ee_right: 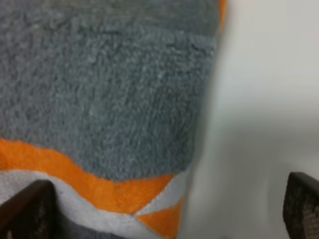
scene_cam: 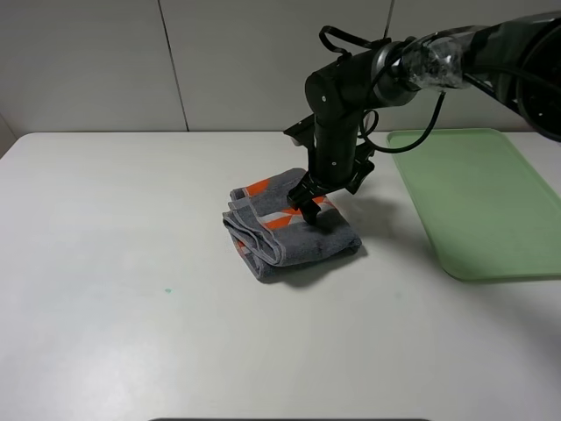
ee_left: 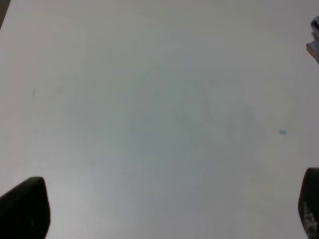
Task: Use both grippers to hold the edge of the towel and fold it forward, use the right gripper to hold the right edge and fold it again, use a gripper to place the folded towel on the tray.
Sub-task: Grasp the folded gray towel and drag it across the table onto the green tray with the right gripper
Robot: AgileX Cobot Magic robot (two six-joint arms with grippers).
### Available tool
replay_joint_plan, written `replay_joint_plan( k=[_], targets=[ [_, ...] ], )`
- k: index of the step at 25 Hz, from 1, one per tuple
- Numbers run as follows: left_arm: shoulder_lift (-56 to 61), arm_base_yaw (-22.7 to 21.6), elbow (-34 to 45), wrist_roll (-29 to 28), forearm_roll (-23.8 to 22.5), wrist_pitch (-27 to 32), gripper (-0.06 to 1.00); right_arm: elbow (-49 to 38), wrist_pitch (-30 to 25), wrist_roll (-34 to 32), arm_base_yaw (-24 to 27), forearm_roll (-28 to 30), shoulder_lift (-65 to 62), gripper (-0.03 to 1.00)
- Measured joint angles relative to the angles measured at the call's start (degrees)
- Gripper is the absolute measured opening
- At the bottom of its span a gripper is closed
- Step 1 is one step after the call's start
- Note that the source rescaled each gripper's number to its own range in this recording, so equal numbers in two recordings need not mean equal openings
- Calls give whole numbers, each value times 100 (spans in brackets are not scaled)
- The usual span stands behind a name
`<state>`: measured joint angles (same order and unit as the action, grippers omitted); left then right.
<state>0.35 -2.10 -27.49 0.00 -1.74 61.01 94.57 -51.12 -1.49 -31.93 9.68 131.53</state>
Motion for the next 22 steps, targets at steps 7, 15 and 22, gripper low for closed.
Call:
replay_joint_plan(
  k=[7,15,22],
  targets=[
    [0,0,0,0,0,0,100,4,7,0,0,-5,13,100],
    [0,0,0,0,0,0,100,4,65,0,-11,-149,36,44],
    [0,0,0,0,0,0,100,4,98,0,-11,-112,36,9]
  ],
)
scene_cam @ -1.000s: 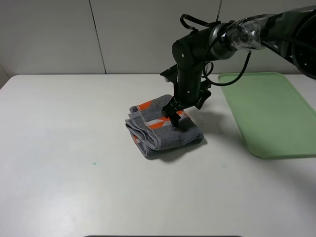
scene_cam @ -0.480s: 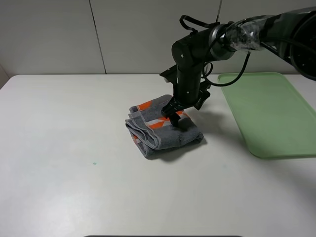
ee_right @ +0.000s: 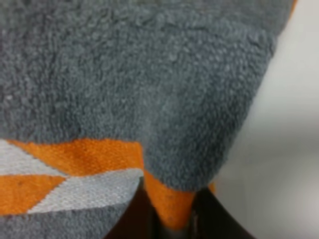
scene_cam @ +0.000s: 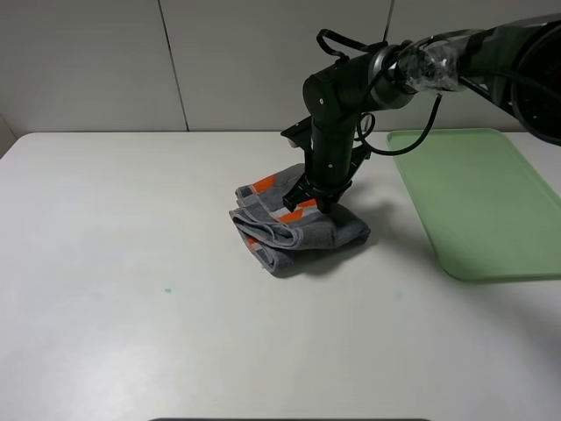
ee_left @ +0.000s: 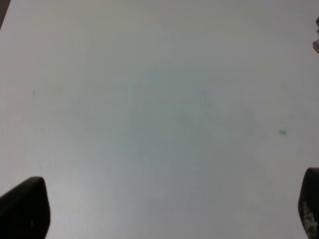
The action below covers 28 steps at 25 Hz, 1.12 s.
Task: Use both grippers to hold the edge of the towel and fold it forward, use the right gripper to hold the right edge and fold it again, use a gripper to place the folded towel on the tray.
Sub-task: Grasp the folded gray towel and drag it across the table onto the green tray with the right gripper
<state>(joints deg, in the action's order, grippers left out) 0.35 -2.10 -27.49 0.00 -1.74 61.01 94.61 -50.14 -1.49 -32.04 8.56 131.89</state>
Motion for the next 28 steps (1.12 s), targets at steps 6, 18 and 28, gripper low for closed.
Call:
replay_joint_plan(
  k=[6,18,28],
  targets=[
    [0,0,0,0,0,0,100,0,-7,0,0,6,0,9],
    [0,0,0,0,0,0,100,305,-383,0,0,113,-338,9],
    [0,0,0,0,0,0,100,514,-735,0,12,503,-407,9]
  ],
)
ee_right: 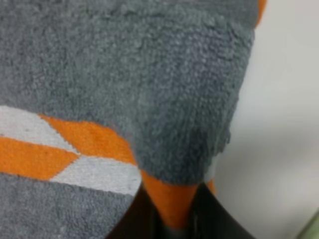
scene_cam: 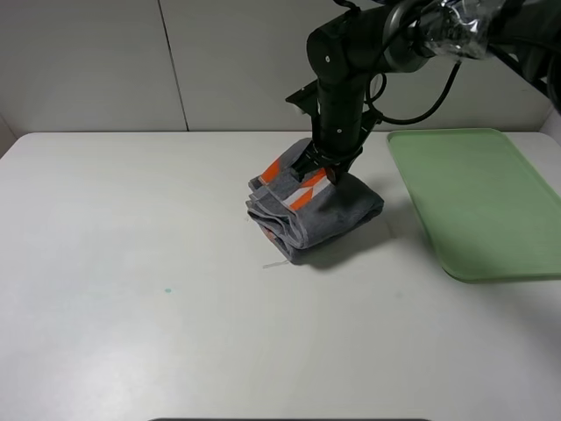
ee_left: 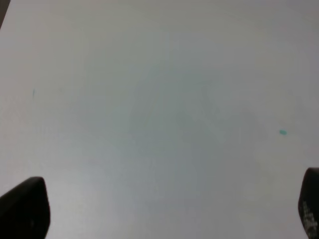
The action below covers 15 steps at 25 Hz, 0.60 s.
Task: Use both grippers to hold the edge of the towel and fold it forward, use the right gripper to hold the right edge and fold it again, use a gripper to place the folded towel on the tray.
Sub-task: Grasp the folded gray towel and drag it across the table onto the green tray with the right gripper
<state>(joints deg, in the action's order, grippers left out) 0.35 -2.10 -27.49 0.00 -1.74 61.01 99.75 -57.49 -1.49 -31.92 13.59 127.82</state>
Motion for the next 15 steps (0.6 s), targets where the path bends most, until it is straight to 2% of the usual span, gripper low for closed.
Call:
replay_joint_plan(
  k=[9,15],
  targets=[
    [0,0,0,0,0,0,100,0,-17,-5,5,661,-135,9],
    [0,0,0,0,0,0,100,0,-17,-5,263,757,-183,9]
  ],
)
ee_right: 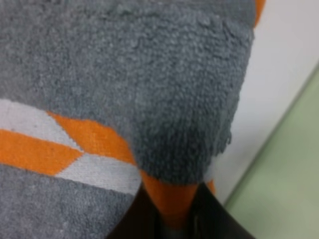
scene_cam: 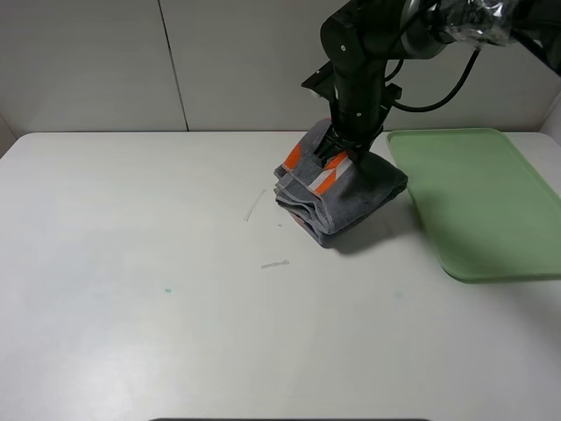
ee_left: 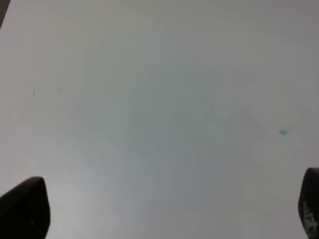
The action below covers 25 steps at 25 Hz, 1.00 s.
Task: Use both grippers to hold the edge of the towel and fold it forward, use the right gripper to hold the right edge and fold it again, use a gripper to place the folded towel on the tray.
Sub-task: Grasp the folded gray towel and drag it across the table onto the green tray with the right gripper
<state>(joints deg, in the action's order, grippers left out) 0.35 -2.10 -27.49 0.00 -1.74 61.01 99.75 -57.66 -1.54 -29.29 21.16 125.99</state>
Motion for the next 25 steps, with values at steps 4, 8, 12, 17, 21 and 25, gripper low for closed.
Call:
replay_joint_plan(
  k=[4,8,12,17,21,25],
  targets=[
    [0,0,0,0,0,0,100,0,-24,0,309,12,0,9],
    [0,0,0,0,0,0,100,0,-29,0,649,12,0,9],
    [0,0,0,0,0,0,100,0,-18,0,1048,7,0,9],
    [0,0,0,0,0,0,100,0,64,-5,1584,7,0,9],
    [0,0,0,0,0,0,100,0,189,-16,2025,-20,0,9],
    [0,0,0,0,0,0,100,0,376,-16,2478,-256,0,9]
  ],
)
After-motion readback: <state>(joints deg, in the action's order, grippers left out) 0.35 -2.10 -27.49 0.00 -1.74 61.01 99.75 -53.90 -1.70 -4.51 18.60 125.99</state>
